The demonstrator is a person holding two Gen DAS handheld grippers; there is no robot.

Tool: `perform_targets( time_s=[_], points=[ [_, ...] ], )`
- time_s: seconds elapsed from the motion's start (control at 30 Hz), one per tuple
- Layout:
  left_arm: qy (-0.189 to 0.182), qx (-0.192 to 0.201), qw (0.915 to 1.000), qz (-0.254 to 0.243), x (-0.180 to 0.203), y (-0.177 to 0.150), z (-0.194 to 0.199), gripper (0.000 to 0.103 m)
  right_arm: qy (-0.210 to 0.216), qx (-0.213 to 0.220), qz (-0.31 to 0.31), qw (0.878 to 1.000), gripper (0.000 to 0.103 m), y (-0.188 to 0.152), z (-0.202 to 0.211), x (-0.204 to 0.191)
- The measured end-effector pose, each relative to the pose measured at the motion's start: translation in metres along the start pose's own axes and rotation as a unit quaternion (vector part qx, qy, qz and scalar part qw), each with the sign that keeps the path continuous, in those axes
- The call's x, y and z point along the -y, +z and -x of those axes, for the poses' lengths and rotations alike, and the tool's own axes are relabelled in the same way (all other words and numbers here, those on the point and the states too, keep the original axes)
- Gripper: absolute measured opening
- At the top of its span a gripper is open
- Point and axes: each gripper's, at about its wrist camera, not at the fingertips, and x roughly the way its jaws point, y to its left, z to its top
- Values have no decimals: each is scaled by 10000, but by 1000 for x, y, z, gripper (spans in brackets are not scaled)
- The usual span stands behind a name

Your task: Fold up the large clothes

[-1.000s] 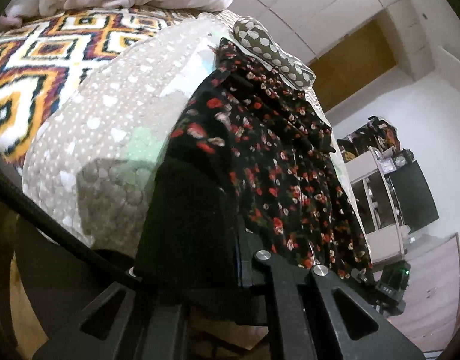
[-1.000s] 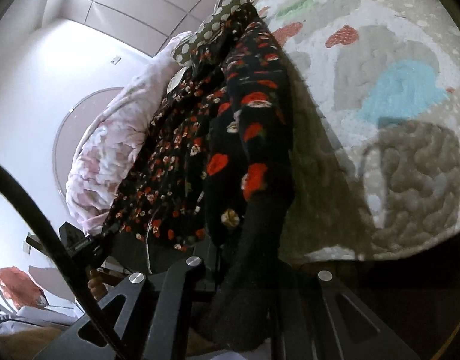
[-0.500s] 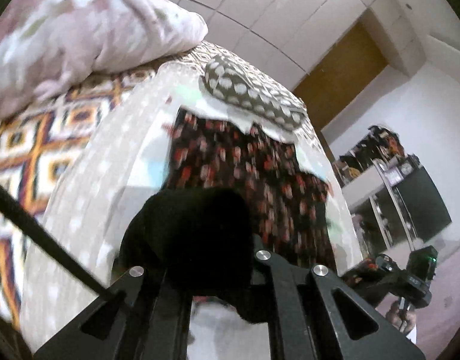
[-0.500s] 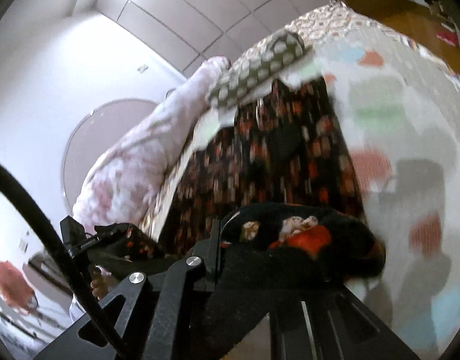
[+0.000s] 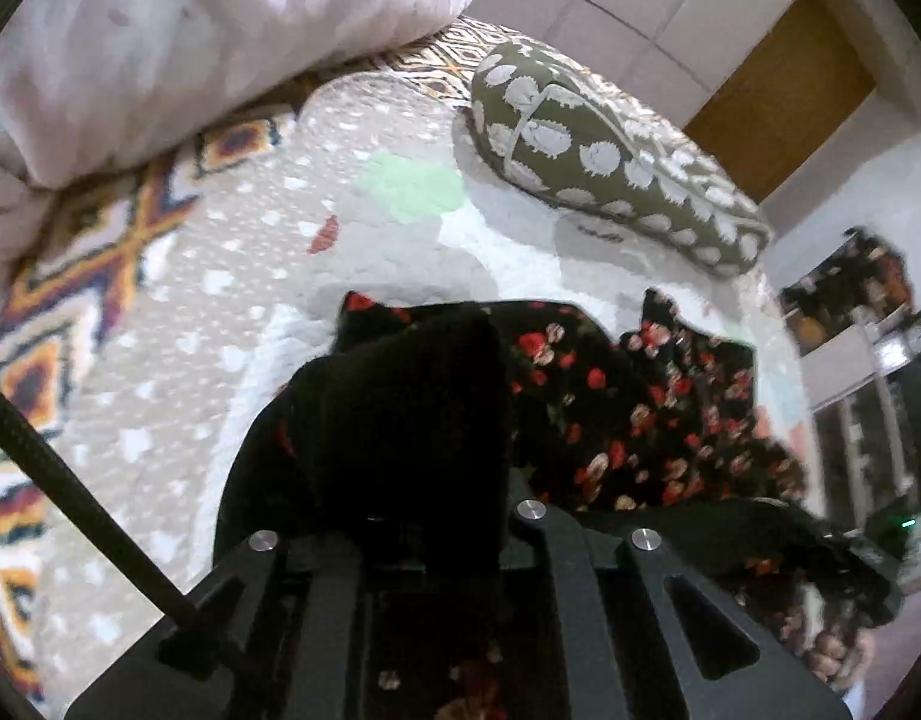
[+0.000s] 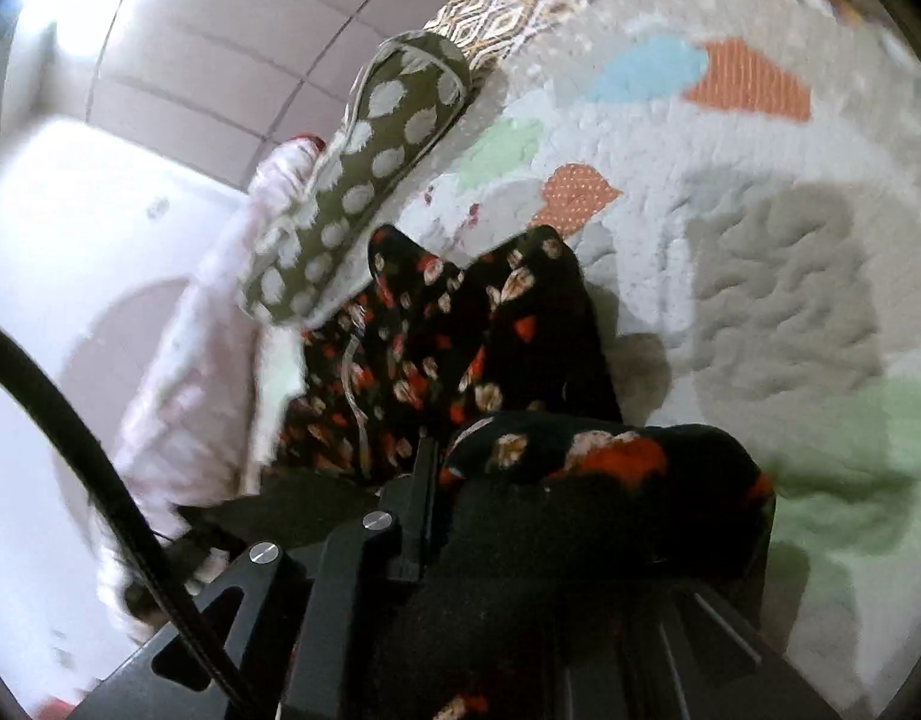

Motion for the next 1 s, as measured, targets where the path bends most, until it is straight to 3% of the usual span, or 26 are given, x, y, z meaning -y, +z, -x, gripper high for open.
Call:
perform_targets(
  time_s=[0.07,0.17,0.3,0.37,0.43,0.57,0.7,0.87,1.0],
  points=[
    [-637,-38,9970,445,-13,7,-1,14,423,0,-273,9987,19,7,1,11],
    [-1451,111,9820,1208,-36,15,1,32,1186,94,-879,9890,34,16,3,29],
    [-1784,531,9696,1590,-47,30,14,52,1774,370,-1430,9730,55,29,4,41],
    [-1696,647,9694,1653,-48,37,20,61,1894,581,-1637,9664,69,36,6,44],
    [-1450,668,9750,1546,-45,41,24,61,1758,828,-1804,9642,77,42,8,45],
    [-975,586,9868,1151,-37,38,33,61,1208,1025,-1585,9746,79,51,18,31],
    [-656,500,9945,649,-28,19,52,63,545,1087,-807,9893,82,43,51,5],
    [-530,264,9982,-12,-13,-33,81,66,-494,713,385,9955,83,-8,87,-10],
    [-551,0,9981,-289,-4,-82,94,66,-858,297,715,9933,83,-59,87,3]
  ],
)
